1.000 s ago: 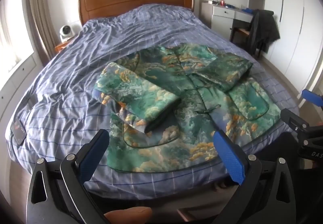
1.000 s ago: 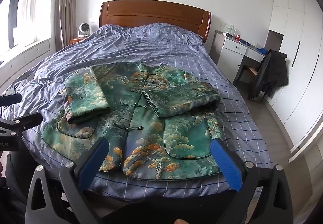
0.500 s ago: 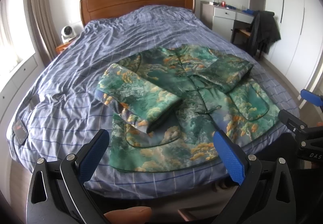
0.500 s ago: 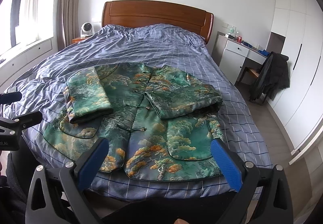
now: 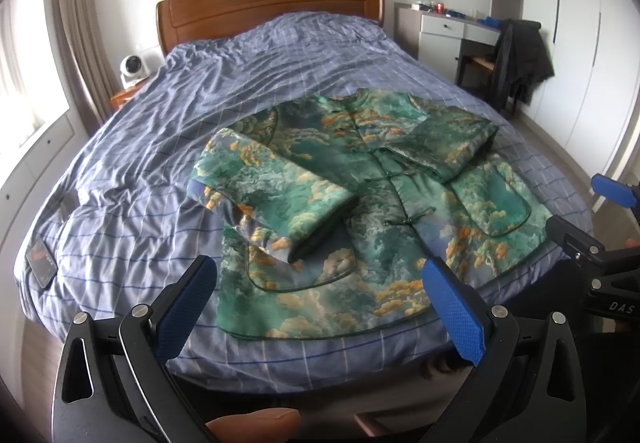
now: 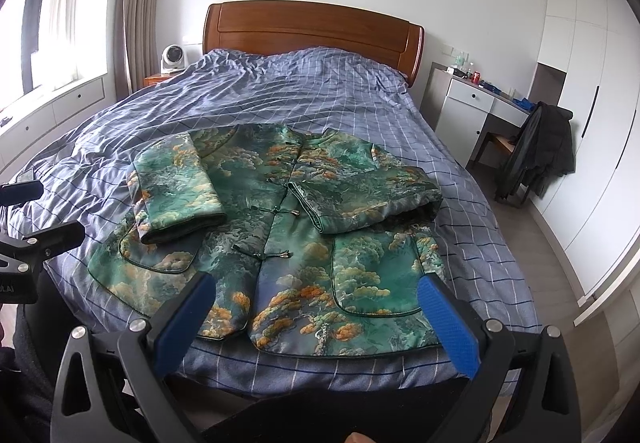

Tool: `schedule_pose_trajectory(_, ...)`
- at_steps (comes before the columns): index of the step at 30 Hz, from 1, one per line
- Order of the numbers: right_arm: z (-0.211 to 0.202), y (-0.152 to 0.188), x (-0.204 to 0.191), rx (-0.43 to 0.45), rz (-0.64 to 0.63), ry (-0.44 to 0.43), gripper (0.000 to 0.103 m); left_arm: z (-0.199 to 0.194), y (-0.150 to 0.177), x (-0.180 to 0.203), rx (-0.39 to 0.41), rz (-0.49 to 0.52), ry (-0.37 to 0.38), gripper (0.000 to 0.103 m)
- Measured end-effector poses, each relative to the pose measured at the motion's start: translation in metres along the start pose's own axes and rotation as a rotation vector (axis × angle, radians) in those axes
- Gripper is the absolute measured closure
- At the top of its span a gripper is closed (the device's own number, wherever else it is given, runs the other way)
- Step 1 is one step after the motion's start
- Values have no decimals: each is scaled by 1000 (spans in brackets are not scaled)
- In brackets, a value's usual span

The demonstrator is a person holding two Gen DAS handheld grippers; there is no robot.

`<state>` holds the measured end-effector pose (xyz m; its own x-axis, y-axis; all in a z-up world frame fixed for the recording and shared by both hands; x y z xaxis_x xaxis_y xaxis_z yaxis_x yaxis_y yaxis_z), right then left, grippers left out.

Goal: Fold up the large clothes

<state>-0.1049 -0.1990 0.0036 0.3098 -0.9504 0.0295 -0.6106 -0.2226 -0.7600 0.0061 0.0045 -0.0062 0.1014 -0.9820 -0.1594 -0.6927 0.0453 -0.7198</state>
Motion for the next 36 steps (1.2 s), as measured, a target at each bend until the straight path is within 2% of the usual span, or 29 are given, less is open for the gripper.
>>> schedule_pose_trajectory(9,1,2,1,-1,-1,-2,0,-1,-1,-2,1,1,-4,1)
schedule_pose_trajectory(19,1,5,3,7,5,3,0,-9,-8,-26,25,-45,-61,1)
schedule_pose_trajectory(26,3,3,5,17,-4,4,0,-6,-20,-27,72,-23,-98,0)
schedule_pose_trajectory(30,10,2,5,10,-13,2,0,-5,-28,-21,117,26,-115,0)
schedule_pose_trajectory(36,17,-4,7,-10,-5,3,0,7,-30,-6,127,92,-79,0)
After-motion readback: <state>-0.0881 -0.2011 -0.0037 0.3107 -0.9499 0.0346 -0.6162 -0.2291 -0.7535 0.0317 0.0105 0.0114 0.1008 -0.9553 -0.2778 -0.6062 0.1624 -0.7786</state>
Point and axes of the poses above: each gripper's, at about its wrist camera, not at the fingertips, and z roughly the way its jaws point, x to its right, y to its underside, the point moved 1 cm from there along z, roughly the way its jaws point, and after that the axes turned 11 degrees about -y, right-handed, at the moved point
